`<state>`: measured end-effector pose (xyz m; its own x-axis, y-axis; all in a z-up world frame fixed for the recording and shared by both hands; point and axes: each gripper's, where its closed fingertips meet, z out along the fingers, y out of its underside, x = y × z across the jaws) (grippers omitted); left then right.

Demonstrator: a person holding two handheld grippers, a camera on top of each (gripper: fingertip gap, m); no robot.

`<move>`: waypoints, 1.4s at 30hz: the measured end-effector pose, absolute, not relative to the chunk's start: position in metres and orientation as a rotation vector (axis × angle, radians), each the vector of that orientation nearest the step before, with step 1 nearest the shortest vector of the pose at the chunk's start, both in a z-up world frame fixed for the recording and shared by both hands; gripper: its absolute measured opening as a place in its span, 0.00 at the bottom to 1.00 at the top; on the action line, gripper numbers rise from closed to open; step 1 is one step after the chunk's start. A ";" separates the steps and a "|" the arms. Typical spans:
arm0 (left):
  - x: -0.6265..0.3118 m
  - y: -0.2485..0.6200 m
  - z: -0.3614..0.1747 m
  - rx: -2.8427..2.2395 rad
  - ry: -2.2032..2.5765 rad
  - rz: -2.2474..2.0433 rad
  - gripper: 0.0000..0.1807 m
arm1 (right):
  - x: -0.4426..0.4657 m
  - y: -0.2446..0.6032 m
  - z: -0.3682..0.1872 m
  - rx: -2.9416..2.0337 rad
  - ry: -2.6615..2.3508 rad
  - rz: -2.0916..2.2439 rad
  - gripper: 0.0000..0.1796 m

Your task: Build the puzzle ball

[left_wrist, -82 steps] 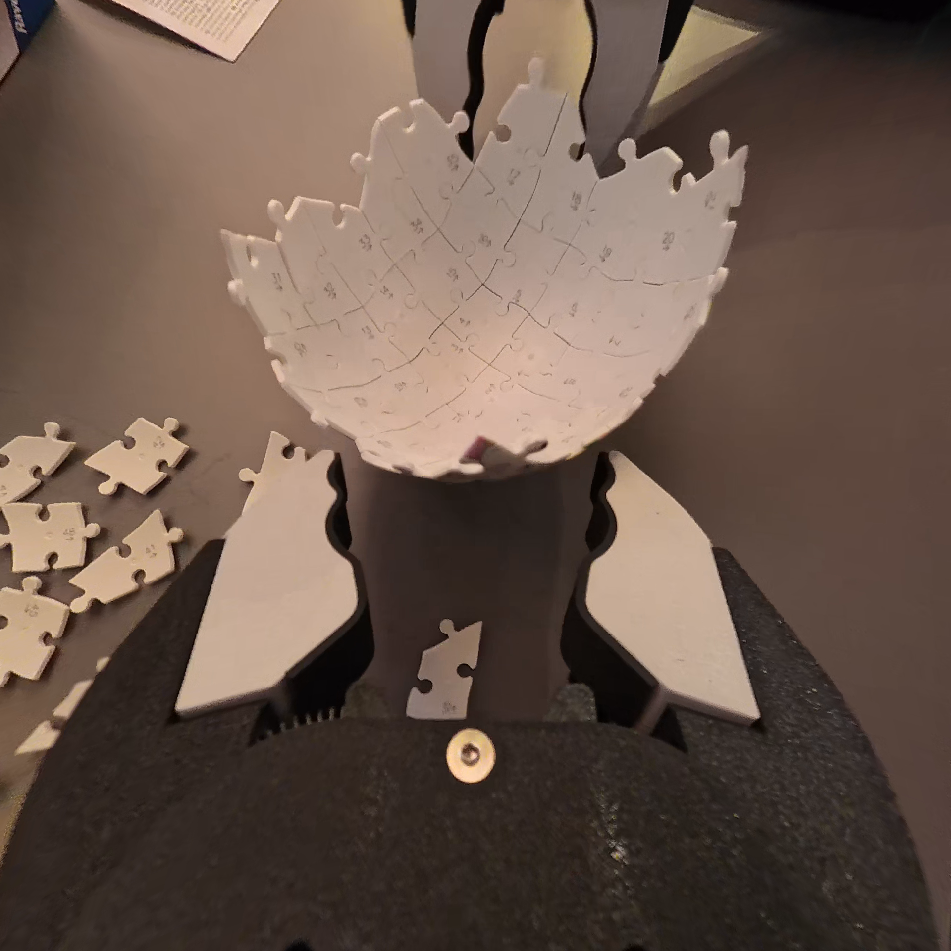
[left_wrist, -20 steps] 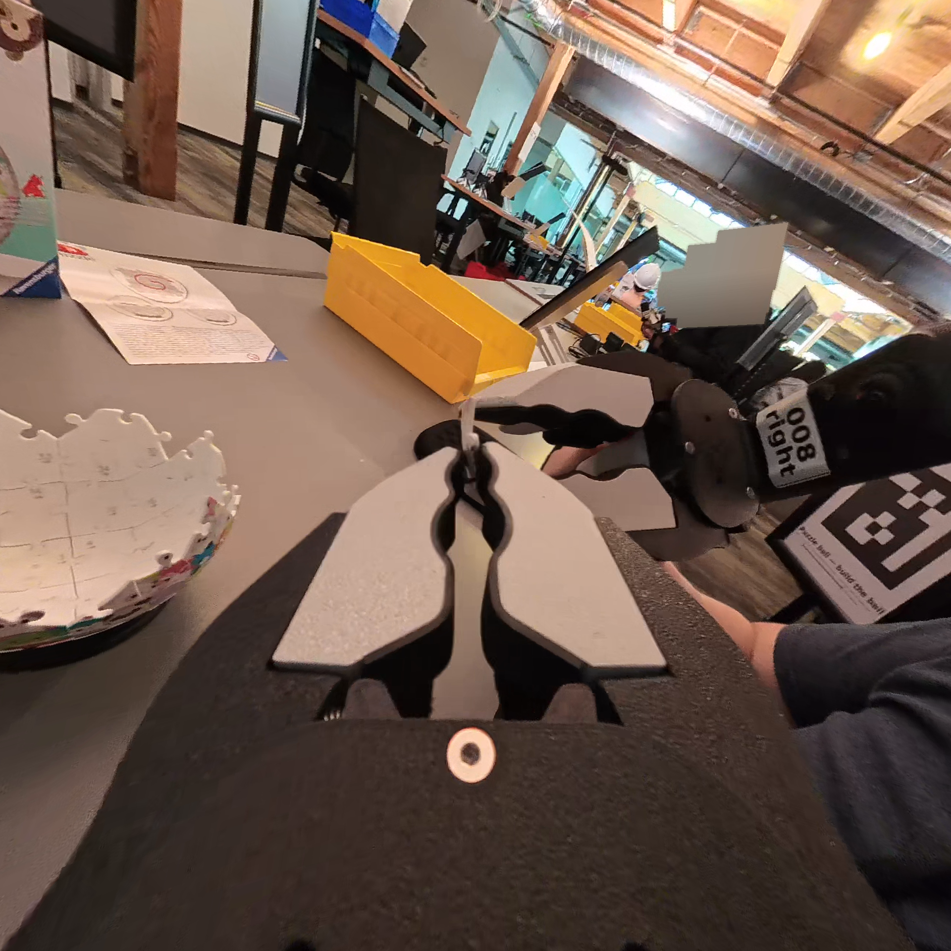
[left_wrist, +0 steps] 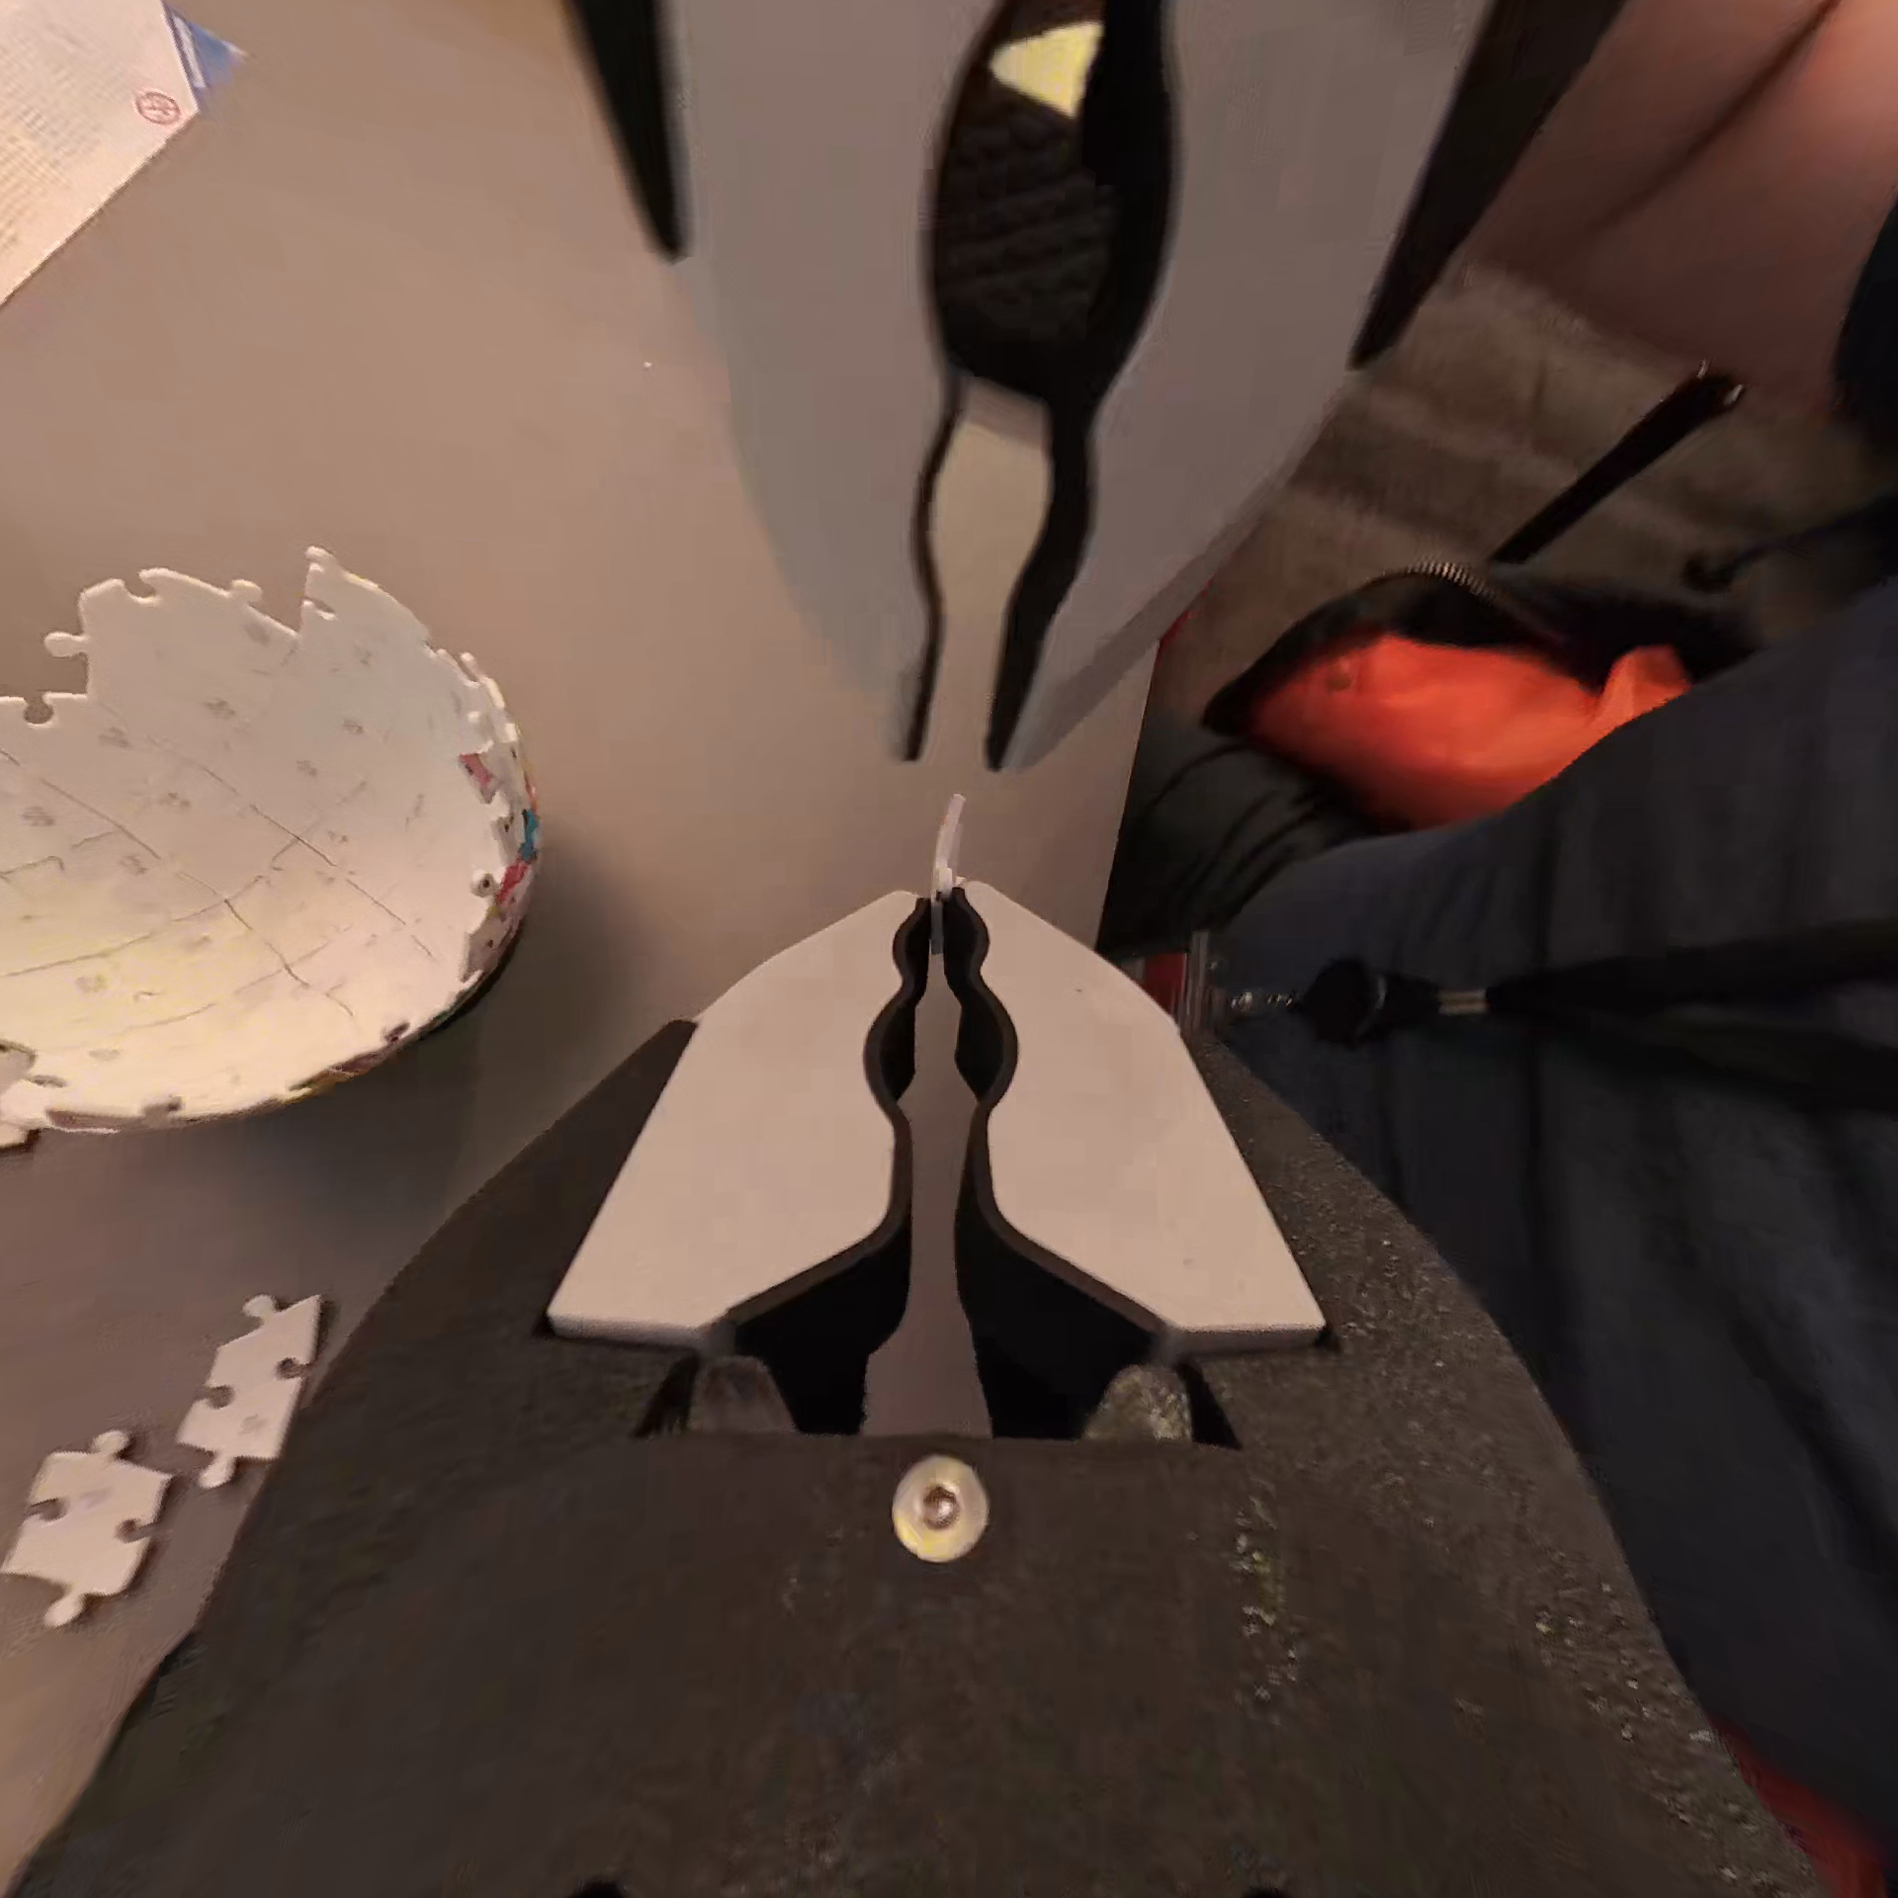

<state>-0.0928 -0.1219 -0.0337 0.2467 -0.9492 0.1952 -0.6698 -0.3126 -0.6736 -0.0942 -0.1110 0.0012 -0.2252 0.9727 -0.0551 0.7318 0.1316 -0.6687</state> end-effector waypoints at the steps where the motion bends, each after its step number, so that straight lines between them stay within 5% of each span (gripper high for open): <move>1: -0.093 -0.121 -0.035 -2.068 1.499 -0.791 0.01 | -0.097 -0.108 -0.002 -1.654 -2.017 0.832 0.06; 16: -0.091 -0.103 -0.024 -2.005 1.437 -0.816 0.02 | -0.097 -0.095 -0.010 -1.627 -1.953 0.922 0.02; 20: -0.112 -0.086 -0.018 -2.030 1.230 -0.827 0.27 | -0.100 -0.075 0.014 -1.612 -1.683 1.021 0.02; 27: -0.110 -0.080 0.014 -1.790 0.871 -1.199 0.03 | -0.108 -0.063 0.039 -1.510 -1.361 1.146 0.02; 36: -0.118 -0.087 0.005 -1.821 0.904 -1.282 0.01 | -0.117 -0.069 0.031 -1.475 -1.371 1.223 0.02; 42: -0.122 -0.087 -0.003 -1.886 0.953 -1.254 0.01 | -0.121 -0.066 0.030 -1.530 -1.477 1.083 0.13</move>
